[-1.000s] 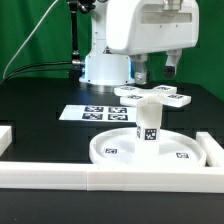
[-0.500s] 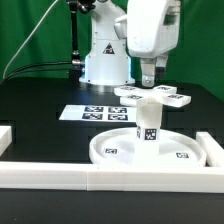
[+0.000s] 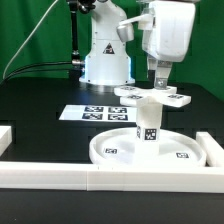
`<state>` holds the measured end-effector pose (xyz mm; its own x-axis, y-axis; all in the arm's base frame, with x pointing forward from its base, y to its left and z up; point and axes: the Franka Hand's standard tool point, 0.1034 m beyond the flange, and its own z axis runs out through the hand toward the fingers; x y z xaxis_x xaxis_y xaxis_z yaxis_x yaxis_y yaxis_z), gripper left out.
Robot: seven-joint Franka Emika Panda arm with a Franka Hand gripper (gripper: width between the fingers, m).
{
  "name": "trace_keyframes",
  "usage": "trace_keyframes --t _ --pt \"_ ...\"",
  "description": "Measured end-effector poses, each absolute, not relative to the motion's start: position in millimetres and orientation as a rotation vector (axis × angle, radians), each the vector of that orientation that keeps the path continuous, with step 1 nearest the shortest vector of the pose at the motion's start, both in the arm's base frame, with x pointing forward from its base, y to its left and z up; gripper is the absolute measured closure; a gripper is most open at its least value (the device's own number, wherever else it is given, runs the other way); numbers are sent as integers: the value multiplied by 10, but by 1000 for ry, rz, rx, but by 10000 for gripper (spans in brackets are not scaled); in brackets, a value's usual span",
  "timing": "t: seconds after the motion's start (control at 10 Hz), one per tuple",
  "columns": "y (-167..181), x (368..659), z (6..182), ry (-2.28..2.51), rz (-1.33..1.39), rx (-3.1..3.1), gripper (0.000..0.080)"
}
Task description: Assemble round table
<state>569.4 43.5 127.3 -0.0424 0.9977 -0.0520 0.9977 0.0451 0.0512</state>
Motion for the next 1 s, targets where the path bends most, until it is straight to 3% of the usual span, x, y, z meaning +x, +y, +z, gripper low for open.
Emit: trace_keyframes --t 1.0 --pt "386 5604 1041 2289 -53 2083 151"
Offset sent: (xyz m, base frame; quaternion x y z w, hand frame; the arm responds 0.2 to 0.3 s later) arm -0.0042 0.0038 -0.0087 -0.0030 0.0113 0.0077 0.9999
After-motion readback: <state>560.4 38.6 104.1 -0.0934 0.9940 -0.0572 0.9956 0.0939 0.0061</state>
